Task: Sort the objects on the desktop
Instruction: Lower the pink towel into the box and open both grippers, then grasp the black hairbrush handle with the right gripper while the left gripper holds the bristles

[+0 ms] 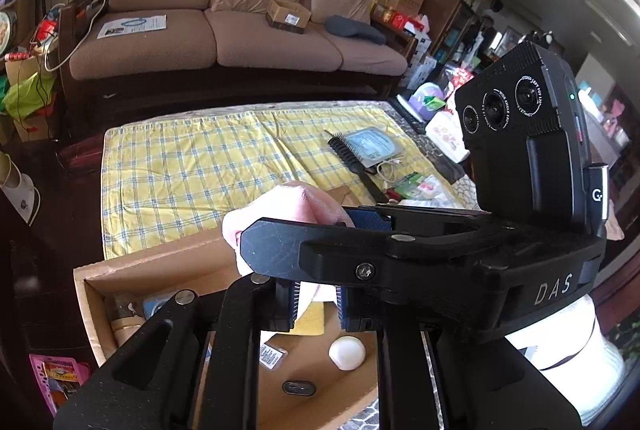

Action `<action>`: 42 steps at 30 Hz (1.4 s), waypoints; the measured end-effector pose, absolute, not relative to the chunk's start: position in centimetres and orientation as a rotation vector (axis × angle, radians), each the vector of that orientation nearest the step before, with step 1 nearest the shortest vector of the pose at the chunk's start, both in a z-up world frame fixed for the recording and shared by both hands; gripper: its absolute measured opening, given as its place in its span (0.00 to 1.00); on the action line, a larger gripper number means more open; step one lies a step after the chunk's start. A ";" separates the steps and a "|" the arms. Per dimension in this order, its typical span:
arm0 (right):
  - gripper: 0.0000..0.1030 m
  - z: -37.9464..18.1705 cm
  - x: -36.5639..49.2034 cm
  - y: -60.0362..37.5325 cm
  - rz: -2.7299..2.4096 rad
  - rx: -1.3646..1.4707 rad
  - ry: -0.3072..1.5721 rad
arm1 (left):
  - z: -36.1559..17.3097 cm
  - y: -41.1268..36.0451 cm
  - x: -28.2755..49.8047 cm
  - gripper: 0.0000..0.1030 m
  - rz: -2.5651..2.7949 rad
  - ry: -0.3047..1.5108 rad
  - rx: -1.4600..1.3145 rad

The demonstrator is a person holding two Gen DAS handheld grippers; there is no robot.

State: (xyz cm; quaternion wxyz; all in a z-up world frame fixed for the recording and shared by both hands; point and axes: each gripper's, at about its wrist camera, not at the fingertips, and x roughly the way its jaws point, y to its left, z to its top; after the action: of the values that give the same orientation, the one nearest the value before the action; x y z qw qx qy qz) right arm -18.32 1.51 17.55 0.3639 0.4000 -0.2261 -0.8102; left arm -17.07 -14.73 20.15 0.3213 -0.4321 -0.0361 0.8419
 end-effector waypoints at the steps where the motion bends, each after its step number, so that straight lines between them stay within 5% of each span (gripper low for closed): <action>1: 0.57 16.5 -18.5 1.4 -2.087 1.054 -0.566 | 18.9 -14.7 -17.2 0.12 2.204 -0.077 -1.159; 10: 0.57 7.5 -19.4 1.7 -2.247 1.448 -0.184 | 7.7 -16.6 -18.7 0.29 2.222 0.066 -1.504; 13: 0.60 8.5 -18.6 2.9 -2.289 1.411 -0.145 | 8.9 -17.5 -17.9 0.38 2.241 0.015 -1.464; 17: 0.80 12.2 -16.9 5.5 -2.370 1.297 -0.160 | 12.5 -17.5 -16.6 0.60 2.278 -0.035 -1.364; 21: 0.82 15.8 -15.0 9.5 -2.434 1.214 -0.201 | 15.8 -15.5 -15.2 0.83 2.258 -0.095 -1.270; 24: 0.83 17.5 -13.8 13.3 -2.507 1.187 -0.219 | 17.6 -12.7 -14.9 0.91 2.239 -0.097 -1.229; 34: 0.89 15.8 -12.8 23.0 -2.724 1.184 -0.050 | 18.2 -1.8 -21.5 0.98 2.176 -0.181 -1.279; 42: 0.86 9.0 -19.7 23.6 -2.671 1.257 0.164 | 13.9 9.6 -32.6 0.98 2.110 -0.047 -1.474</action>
State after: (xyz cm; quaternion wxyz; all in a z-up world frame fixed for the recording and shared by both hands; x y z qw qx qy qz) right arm -19.74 23.60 8.96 0.0925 0.4235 0.0552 -0.8995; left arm -32.64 9.64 13.86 0.2800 -0.5496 -0.0177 0.7869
